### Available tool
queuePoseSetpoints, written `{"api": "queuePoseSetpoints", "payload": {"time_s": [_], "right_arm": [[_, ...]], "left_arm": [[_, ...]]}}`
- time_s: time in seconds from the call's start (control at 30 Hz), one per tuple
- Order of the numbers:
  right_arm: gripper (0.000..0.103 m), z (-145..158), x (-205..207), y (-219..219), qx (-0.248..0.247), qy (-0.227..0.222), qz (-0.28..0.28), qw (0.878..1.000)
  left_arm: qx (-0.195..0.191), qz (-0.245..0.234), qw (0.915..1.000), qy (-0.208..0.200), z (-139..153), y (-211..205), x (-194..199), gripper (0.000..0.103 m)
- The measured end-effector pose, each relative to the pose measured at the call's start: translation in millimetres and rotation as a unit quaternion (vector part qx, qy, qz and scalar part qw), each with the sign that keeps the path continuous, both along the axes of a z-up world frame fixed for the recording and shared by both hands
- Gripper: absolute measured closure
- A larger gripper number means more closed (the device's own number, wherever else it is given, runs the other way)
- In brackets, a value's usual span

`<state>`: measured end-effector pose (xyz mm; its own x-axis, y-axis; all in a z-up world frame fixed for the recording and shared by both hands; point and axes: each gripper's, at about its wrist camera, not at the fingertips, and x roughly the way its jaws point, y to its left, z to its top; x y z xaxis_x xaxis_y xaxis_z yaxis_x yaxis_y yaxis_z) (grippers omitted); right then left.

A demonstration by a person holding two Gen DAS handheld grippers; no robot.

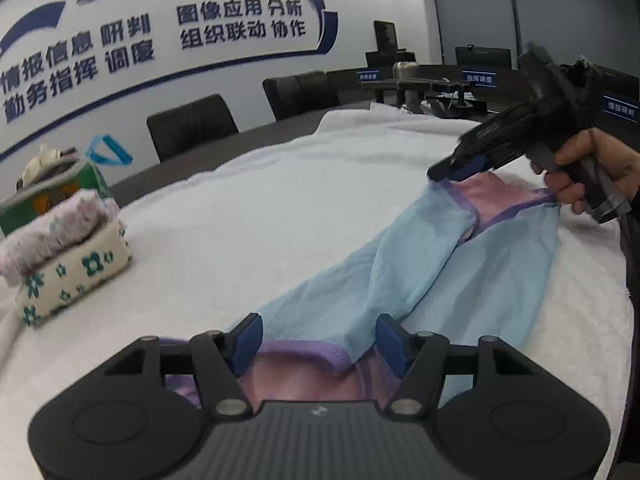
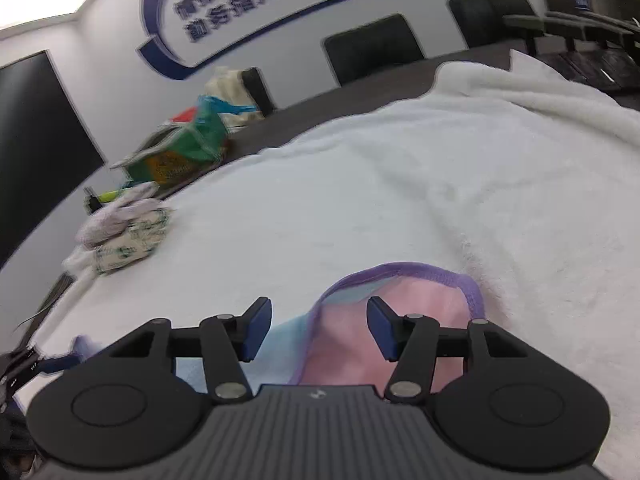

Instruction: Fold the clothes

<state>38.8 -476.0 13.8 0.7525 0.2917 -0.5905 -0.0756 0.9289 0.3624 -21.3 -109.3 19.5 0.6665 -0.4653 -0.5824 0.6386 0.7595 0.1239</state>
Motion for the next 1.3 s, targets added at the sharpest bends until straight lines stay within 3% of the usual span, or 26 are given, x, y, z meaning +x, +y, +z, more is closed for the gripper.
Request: {"api": "queuePoseSetpoints", "payload": {"time_s": [0.03,0.07,0.2,0.3,0.4,0.47,0.5,0.6,0.67,0.77,0.87,1.07,1.17,1.3], "right_arm": [[0.084,-5.2,7.7,1.0,0.008,0.011,-0.012,1.000],[0.098,-10.4,15.4,2.0,0.016,0.023,-0.025,0.999],[0.099,-3.6,1.5,4.8,0.011,-0.008,-0.057,0.998],[0.099,1.3,-20.6,-1.1,0.012,-0.034,-0.084,0.996],[0.098,-6.3,-30.6,-1.5,-0.008,-0.020,-0.104,0.994],[0.091,-12.4,-28.0,4.6,-0.014,-0.013,-0.114,0.993],[0.089,-9.6,-31.2,6.1,-0.016,-0.020,-0.119,0.993],[0.067,7.6,-48.9,9.2,-0.027,-0.058,-0.133,0.989],[0.063,22.2,-63.2,16.0,-0.045,-0.090,-0.135,0.986],[0.063,42.3,-76.3,34.6,-0.062,-0.133,-0.111,0.983],[0.063,54.9,-77.1,59.9,-0.061,-0.151,-0.053,0.985],[0.063,67.2,-50.5,137.3,-0.051,-0.146,0.108,0.982],[0.060,68.2,-29.0,185.5,-0.062,-0.129,0.190,0.971],[0.056,62.3,0.2,247.0,-0.086,-0.097,0.273,0.953]], "left_arm": [[0.002,0.003,1.0000,0.001,-1.7,-1.5,2.2,0.041],[0.003,0.006,1.0000,0.002,-3.5,-2.9,4.4,0.041],[0.008,0.018,0.9998,0.006,-10.1,-7.8,12.8,0.041],[-0.010,0.022,0.9995,0.020,-11.9,-2.6,16.9,0.040],[-0.024,0.027,0.9989,0.029,-10.9,2.1,18.9,0.040],[-0.036,0.036,0.9985,0.020,-2.3,8.4,12.3,0.042],[-0.056,0.042,0.9975,0.012,5.5,17.4,5.6,0.042],[-0.124,0.061,0.9903,-0.010,28.9,51.2,-19.6,0.039],[-0.162,0.079,0.9833,-0.027,38.7,81.4,-43.5,0.034],[-0.180,0.098,0.9779,-0.042,37.1,118.8,-73.7,0.031],[-0.182,0.090,0.9788,-0.025,27.1,143.5,-95.4,0.031],[-0.186,0.052,0.9809,-0.020,18.8,149.1,-115.9,0.031],[-0.173,0.019,0.9845,-0.024,13.5,135.8,-115.9,0.031],[-0.104,-0.012,0.9938,-0.036,-1.5,113.1,-119.6,0.031]]}}
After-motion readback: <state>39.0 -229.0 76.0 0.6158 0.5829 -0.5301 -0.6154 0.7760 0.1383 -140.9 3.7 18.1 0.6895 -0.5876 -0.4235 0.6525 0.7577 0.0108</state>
